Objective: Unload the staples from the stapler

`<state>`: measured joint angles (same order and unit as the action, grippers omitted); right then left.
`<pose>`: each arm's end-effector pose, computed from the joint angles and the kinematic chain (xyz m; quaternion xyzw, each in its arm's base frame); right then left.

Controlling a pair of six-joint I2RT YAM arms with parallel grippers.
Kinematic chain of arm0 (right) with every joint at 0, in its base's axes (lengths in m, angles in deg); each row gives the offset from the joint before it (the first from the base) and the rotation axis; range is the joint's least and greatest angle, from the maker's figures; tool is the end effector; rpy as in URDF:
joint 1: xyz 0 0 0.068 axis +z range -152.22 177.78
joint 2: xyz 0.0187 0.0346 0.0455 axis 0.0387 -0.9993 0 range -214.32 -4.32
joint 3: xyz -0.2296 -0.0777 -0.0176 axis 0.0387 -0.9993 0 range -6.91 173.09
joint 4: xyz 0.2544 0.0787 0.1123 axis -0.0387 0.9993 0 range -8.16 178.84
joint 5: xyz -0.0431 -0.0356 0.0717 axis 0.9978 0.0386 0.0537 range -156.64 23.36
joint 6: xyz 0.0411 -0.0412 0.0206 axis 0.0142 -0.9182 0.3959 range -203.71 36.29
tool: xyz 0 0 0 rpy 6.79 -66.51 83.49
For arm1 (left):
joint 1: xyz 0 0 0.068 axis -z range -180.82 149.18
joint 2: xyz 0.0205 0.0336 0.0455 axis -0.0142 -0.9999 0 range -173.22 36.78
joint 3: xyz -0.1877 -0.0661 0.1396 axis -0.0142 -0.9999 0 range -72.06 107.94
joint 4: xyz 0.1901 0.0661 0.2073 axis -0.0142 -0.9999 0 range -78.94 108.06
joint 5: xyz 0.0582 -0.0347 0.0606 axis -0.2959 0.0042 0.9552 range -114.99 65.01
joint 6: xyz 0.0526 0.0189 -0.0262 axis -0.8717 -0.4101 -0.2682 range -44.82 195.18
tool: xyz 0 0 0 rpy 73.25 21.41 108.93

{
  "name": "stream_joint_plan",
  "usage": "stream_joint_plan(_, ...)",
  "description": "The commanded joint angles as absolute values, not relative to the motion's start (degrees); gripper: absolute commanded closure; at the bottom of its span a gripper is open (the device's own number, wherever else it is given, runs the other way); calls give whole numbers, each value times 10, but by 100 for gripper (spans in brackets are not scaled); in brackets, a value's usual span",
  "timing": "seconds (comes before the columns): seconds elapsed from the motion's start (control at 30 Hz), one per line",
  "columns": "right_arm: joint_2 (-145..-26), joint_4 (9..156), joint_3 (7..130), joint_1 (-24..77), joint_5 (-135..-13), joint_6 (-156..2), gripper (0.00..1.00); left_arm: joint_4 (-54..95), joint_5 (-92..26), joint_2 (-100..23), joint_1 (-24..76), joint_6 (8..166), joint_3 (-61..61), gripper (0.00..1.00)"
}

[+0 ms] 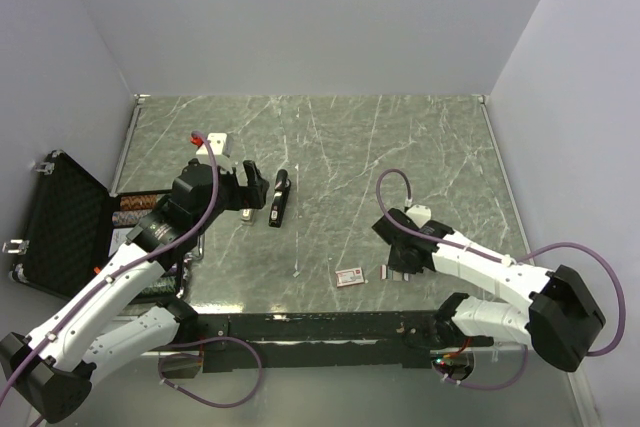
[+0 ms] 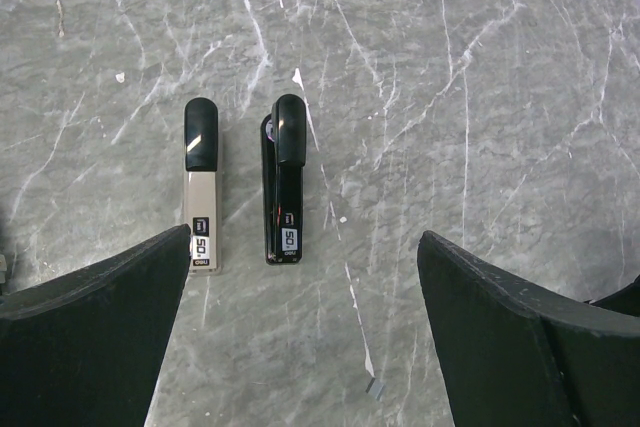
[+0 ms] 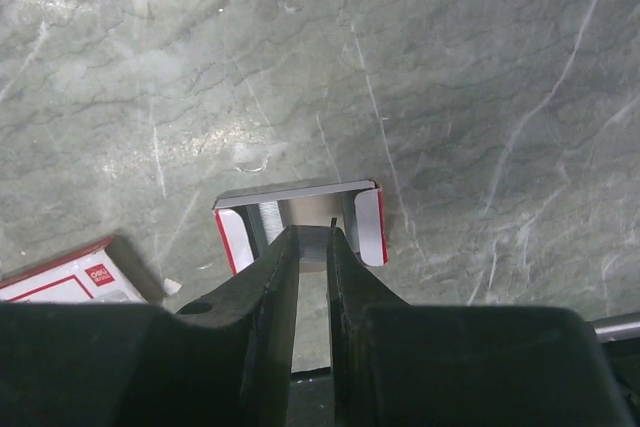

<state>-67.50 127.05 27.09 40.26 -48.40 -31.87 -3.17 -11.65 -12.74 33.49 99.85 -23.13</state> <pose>0.1687 0.1346 0.1264 0.1012 0.9732 -0.0084 0.2064 0.2160 -0.1344 0.3036 0.0042 0.8252 -0.1902 0.5319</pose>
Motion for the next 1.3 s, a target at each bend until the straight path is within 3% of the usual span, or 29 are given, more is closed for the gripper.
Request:
stream_joint_plan(0.0,-679,1271,263,395,-470,-298,79,-11,-122,-124,333,992,-233,1)
stream_joint_plan(0.63,-723,1225,268,395,-483,-309,78,-11,-123,-129,333,991,-233,1)
stream_joint_plan(0.9,-720,1224,264,395,-485,-305,69,-10,-126,-129,332,991,-234,1)
stream_joint_plan(1.27,-702,1245,287,396,-471,-316,68,-10,-126,-127,333,991,-235,1)
